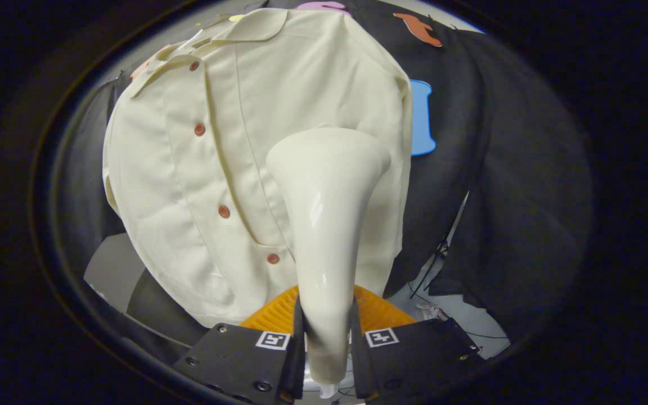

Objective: Iron the clothes twice with a garment steamer, once on the left side and once on the right side.

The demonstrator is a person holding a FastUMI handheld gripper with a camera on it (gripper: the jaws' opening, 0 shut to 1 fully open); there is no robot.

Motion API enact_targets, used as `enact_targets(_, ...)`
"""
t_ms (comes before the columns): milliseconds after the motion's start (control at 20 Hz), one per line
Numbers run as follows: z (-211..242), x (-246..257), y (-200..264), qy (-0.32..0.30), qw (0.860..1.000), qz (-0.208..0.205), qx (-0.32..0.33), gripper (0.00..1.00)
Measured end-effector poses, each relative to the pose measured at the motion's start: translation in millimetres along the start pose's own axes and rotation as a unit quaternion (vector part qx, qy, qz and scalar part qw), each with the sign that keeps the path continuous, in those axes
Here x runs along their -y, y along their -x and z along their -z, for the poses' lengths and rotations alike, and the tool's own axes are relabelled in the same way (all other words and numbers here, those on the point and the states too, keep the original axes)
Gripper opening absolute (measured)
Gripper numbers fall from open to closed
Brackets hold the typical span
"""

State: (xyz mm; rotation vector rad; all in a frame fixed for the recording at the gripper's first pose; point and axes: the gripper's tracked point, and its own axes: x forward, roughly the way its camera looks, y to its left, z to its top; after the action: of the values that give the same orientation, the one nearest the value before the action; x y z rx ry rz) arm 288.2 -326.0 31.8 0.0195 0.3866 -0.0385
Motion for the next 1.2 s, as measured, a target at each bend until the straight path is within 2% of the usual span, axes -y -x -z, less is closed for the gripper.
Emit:
enact_targets(350,53,5,-14,-0.009,0.999,-0.008,-0.044,0.35)
enact_targets(950,138,21,-31,-0.032,0.994,0.005,-0.104,0.35)
enact_targets(1200,170,19,-38,-0.062,0.991,0.012,-0.120,0.35)
